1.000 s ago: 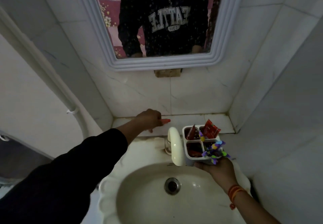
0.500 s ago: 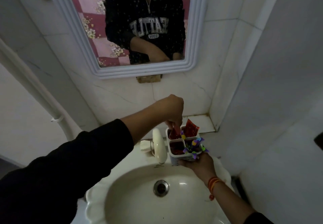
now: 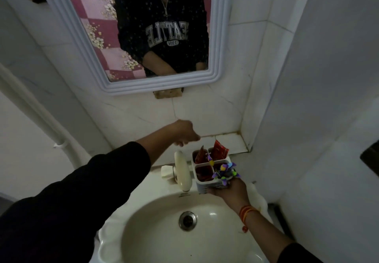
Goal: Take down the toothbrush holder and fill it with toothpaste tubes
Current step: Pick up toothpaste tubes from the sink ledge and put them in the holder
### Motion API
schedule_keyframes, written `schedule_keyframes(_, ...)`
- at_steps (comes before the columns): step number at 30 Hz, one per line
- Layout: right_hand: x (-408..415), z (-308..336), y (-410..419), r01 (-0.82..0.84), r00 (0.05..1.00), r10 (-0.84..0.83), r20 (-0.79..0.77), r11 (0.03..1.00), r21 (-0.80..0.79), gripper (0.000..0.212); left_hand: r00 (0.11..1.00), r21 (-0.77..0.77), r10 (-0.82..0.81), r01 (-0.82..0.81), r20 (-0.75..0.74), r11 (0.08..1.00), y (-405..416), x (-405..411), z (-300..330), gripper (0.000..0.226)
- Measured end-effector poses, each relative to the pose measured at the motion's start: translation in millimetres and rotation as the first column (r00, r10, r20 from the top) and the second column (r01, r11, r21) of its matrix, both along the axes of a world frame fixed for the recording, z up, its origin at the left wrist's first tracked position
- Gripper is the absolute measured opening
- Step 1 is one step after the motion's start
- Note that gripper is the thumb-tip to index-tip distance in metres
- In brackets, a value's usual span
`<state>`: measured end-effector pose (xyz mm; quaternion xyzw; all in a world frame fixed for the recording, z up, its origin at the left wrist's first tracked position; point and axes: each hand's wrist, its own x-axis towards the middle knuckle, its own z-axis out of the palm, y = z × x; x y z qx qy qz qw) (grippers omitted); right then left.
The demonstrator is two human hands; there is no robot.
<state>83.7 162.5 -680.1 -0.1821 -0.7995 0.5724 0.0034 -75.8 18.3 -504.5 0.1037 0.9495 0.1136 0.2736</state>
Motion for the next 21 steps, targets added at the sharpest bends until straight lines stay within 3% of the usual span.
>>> schedule_keyframes(3,-0.9,1.2,0.7,0.004,1.000,-0.004,-0.013,1.000,-0.008,0.071,0.989,0.002,0.006,-0.006,0.148,1.000,4.8,9.9,-22.3,0.049)
schedule_keyframes(8,-3.8,11.1,16.0,0.075,0.995,-0.074,-0.068,0.997,0.013,0.059,0.982,0.206,0.169,-0.184,0.084,0.961,18.3,7.1,-30.0,0.051)
schedule_keyframes(13,-41.5,38.6,55.3,0.129,0.987,-0.123,-0.100,0.990,0.056,0.047,0.883,0.540,0.399,-0.467,0.247,0.700,48.3,-19.1,-28.5,0.050)
schedule_keyframes(17,-74.3,51.5,81.0,0.133,0.990,-0.129,-0.058,0.989,0.065,0.050,0.789,0.640,0.449,-0.607,0.418,0.471,77.7,-32.1,-39.1,0.034)
schedule_keyframes(21,-95.6,48.5,94.8,0.096,0.994,-0.100,0.046,0.992,0.085,0.052,0.732,0.652,0.485,-0.666,0.478,0.363,89.0,-39.0,-48.9,0.027)
